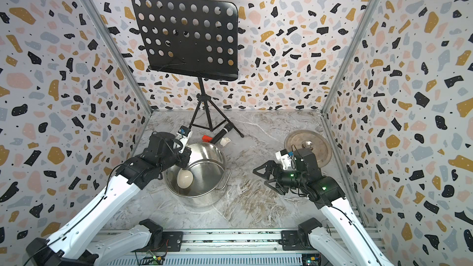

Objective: Stir the soup with a spoon
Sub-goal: Stir the soup in the pan with a stick.

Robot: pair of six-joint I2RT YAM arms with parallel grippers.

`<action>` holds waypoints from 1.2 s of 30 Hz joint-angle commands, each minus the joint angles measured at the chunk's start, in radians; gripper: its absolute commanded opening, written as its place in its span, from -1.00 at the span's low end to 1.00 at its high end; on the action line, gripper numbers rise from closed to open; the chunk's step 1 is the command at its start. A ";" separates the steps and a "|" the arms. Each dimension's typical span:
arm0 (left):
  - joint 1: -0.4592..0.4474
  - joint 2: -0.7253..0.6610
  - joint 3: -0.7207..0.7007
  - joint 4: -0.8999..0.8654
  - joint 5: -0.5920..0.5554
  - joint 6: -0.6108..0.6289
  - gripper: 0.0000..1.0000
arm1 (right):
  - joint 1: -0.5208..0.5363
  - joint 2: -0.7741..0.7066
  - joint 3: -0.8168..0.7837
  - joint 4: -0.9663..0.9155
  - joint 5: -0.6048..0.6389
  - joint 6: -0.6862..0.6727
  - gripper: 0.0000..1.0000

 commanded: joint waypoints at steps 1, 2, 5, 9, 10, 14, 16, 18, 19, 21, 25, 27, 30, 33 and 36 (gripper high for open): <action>0.006 0.067 0.083 0.092 0.081 0.023 -1.00 | 0.004 -0.029 0.032 -0.028 0.007 -0.007 0.98; 0.006 0.088 0.096 0.099 0.109 0.022 -1.00 | 0.003 -0.032 0.031 -0.028 0.011 -0.004 0.98; 0.005 0.141 0.125 0.133 0.199 0.006 -1.00 | 0.003 -0.043 0.026 -0.030 0.017 0.001 0.98; -0.016 0.173 0.141 0.189 0.288 -0.018 -1.00 | 0.003 -0.047 0.022 -0.031 0.025 0.004 0.98; -0.025 0.176 0.144 0.197 0.299 -0.015 -1.00 | 0.004 -0.047 0.022 -0.030 0.026 0.005 0.98; -0.072 0.167 0.131 0.222 0.358 0.007 -1.00 | 0.004 -0.048 0.022 -0.026 0.033 0.008 0.98; -0.094 0.151 0.115 0.234 0.400 0.024 -1.00 | 0.003 -0.046 0.021 -0.022 0.033 0.008 0.98; -0.115 0.125 0.092 0.239 0.450 0.049 -1.00 | 0.003 -0.043 0.021 -0.021 0.034 0.009 0.97; -0.126 0.111 0.081 0.236 0.474 0.066 -1.00 | 0.003 -0.042 0.021 -0.019 0.034 0.009 0.98; -0.147 0.071 0.056 0.217 0.511 0.098 -1.00 | 0.003 -0.039 0.020 -0.018 0.033 0.010 0.97; -0.174 -0.042 -0.015 0.148 0.539 0.131 -1.00 | 0.003 -0.031 0.019 -0.007 0.027 0.010 0.97; -0.182 -0.104 -0.056 0.111 0.540 0.138 -1.00 | 0.004 -0.027 0.015 -0.002 0.024 0.009 0.97; -0.184 -0.195 -0.120 0.054 0.516 0.125 -1.00 | 0.003 -0.014 0.008 0.010 0.016 0.009 0.97; -0.183 -0.288 -0.187 0.025 0.460 0.084 -1.00 | 0.003 -0.001 0.005 0.026 0.006 0.009 0.97; -0.183 -0.364 -0.224 0.006 0.369 0.033 -1.00 | 0.003 0.020 0.008 0.043 -0.005 0.006 0.97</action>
